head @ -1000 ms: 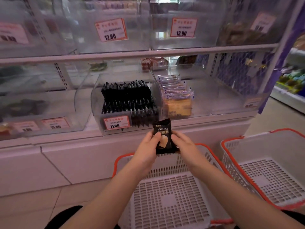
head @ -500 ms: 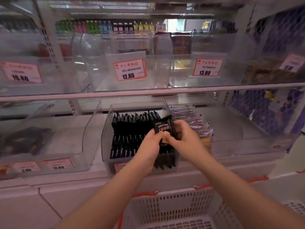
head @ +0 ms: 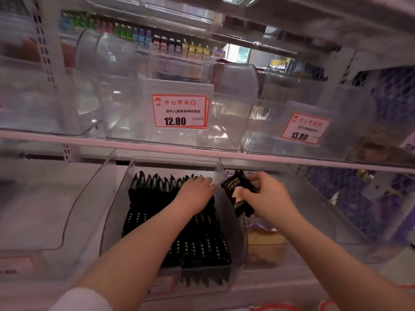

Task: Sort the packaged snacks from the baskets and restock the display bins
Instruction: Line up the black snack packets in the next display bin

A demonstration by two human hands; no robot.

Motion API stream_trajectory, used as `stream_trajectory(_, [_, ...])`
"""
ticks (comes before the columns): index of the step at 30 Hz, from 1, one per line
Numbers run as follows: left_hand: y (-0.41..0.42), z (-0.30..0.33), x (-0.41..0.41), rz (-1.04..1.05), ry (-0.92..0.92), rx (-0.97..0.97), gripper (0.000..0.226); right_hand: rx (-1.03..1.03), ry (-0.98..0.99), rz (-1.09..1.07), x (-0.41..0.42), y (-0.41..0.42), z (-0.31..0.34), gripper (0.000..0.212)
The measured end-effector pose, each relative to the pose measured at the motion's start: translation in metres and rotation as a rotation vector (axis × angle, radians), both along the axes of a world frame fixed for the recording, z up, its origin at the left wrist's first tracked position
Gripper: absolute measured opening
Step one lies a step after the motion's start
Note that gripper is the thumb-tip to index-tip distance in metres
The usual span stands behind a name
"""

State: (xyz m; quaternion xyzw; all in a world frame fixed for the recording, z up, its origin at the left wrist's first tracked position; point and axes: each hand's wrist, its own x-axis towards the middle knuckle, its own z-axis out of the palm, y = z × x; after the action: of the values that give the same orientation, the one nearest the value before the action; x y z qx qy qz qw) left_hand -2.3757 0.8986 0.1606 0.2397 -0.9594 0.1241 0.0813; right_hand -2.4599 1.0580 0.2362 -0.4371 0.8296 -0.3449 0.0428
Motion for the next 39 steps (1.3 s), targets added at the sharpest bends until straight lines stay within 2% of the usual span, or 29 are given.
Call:
stream_trajectory(4, [-0.01,-0.014,-0.009,-0.029,-0.094,-0.039,0.036,0.009,0.051,0.034,0.013,-0.029,-0.003,0.024])
stream_trajectory(8, [-0.019,-0.016,0.0,-0.073,-0.091,-0.037,0.04,0.03,0.256,0.022,0.021,-0.058,-0.011,0.027])
stream_trajectory(12, [-0.025,-0.014,0.008,-0.105,-0.076,-0.029,0.039,0.257,0.579,0.008,0.027,-0.084,-0.029,0.03])
stream_trajectory(17, [-0.031,-0.012,0.016,-0.071,-0.012,0.073,0.039,0.461,0.777,0.092,0.034,-0.113,-0.055,0.031])
stream_trajectory(22, [-0.04,-0.012,0.03,-0.162,0.108,0.383,0.041,0.549,0.665,0.075,0.032,-0.122,-0.068,0.043])
stream_trajectory(25, [-0.04,-0.008,0.039,0.009,0.316,0.511,0.056,0.603,0.548,0.118,0.037,-0.115,-0.081,0.068])
stream_trajectory(27, [-0.04,-0.008,0.045,0.14,0.242,0.377,0.06,0.644,0.59,0.119,0.038,-0.113,-0.088,0.078])
stream_trajectory(29, [-0.039,-0.013,0.05,0.234,0.097,0.26,0.061,0.705,0.758,0.125,0.036,-0.114,-0.086,0.07])
stream_trajectory(31, [-0.037,-0.014,0.055,0.279,0.034,0.256,0.062,0.758,0.904,0.164,0.032,-0.119,-0.077,0.057])
stream_trajectory(35, [-0.04,-0.008,0.063,0.296,-0.022,0.261,0.061,0.79,0.864,0.247,0.015,-0.135,-0.059,0.041])
stream_trajectory(39, [-0.044,-0.007,0.066,0.289,-0.06,0.259,0.058,0.783,0.975,0.188,0.013,-0.133,-0.072,0.041])
